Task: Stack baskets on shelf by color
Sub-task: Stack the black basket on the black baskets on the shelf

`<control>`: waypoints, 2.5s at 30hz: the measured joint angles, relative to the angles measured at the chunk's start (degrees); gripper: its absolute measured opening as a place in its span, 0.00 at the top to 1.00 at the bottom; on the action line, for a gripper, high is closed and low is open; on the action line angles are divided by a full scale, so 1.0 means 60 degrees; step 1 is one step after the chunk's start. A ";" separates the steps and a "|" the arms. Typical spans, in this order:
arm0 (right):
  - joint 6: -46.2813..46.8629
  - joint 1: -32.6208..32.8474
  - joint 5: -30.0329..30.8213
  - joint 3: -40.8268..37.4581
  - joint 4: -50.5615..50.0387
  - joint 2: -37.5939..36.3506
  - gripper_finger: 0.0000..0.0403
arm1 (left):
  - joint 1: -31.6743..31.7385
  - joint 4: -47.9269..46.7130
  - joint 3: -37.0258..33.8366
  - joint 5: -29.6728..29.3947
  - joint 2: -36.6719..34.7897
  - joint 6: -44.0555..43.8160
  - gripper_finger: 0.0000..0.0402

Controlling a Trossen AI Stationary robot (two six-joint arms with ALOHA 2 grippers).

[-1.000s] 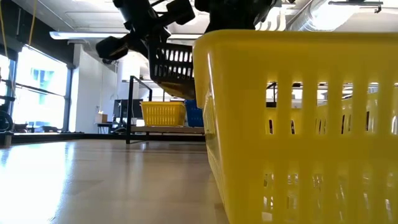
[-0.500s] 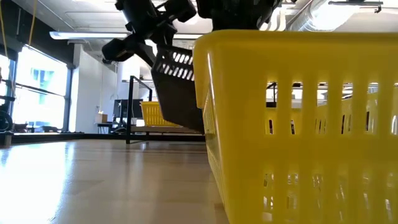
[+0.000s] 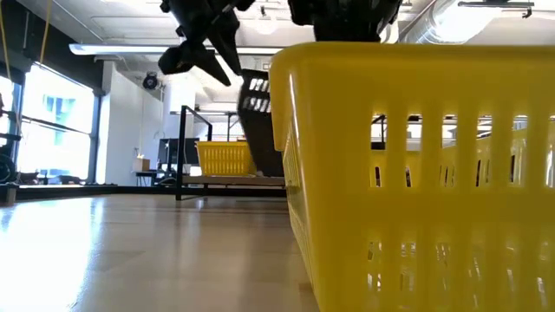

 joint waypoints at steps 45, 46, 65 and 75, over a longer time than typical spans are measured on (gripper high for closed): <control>-0.9138 -0.5132 0.1723 -0.1709 -0.1892 -0.3254 1.00 | 0.1246 0.1209 0.0000 0.0284 -0.1028 0.1650 0.72; -0.9238 -0.5247 0.1709 -0.1776 -0.1843 -0.3225 1.00 | 0.1246 0.1209 0.0000 0.0269 -0.1028 0.1650 0.72; -0.9595 -0.5897 0.1103 -0.2696 -0.0890 -0.2941 0.98 | 0.1246 0.1220 0.0000 0.0189 -0.1021 0.1392 0.72; -0.8918 -0.5950 0.1313 -0.2666 -0.0855 -0.2888 0.81 | 0.1162 0.1218 -0.0002 0.0352 -0.1021 0.0538 0.72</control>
